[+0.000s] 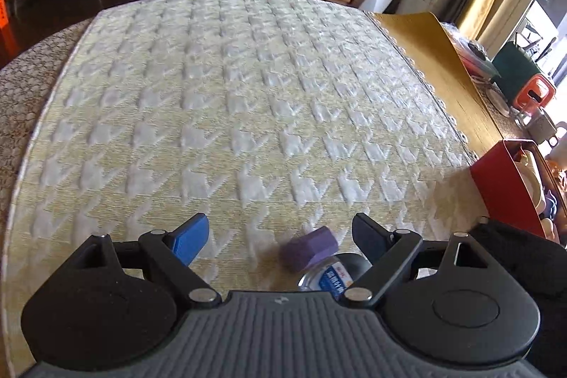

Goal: Organize rigid objects
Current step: 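Close the left gripper on the purple eraser while the right grasps the clear blue-labelled bottle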

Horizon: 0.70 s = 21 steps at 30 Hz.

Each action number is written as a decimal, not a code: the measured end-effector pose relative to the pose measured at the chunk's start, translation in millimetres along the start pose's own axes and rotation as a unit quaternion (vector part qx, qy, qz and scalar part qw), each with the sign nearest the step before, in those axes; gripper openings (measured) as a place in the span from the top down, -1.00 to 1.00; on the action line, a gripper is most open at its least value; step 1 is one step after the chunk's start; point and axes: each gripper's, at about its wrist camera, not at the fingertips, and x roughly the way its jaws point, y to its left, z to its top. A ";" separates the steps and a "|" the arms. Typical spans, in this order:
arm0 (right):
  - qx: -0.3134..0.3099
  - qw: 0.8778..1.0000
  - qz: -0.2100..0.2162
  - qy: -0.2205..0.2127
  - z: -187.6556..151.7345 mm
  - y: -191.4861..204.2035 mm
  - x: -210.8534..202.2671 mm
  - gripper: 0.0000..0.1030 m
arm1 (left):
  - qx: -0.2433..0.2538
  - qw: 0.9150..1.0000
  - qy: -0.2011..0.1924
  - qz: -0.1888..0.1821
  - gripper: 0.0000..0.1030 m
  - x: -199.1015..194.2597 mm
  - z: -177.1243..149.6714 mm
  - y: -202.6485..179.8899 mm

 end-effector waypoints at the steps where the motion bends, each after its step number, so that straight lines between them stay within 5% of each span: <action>1: 0.001 1.000 0.000 0.000 -0.2 -0.2 2.3 -0.51 | 0.006 1.000 0.001 -0.001 -0.50 1.1 -0.1 -2.3; 8: -0.009 1.000 -0.015 -0.009 -4.8 4.5 12.8 -0.37 | 0.056 0.998 -0.001 -0.002 -0.17 8.2 -10.1 -10.1; 10: -0.012 1.000 -0.015 -0.008 -6.5 5.6 15.1 -0.17 | 0.064 0.998 0.000 -0.005 -0.16 9.6 -14.2 -9.4; 15: -0.008 1.000 -0.014 -0.010 -9.8 4.4 14.4 -0.04 | 0.072 0.997 -0.005 -0.016 -0.14 8.7 -20.2 -6.7; 21: -0.015 1.000 -0.005 -0.009 -16.4 2.3 6.7 -0.04 | 0.086 0.996 -0.009 -0.021 -0.13 9.4 -23.0 -9.7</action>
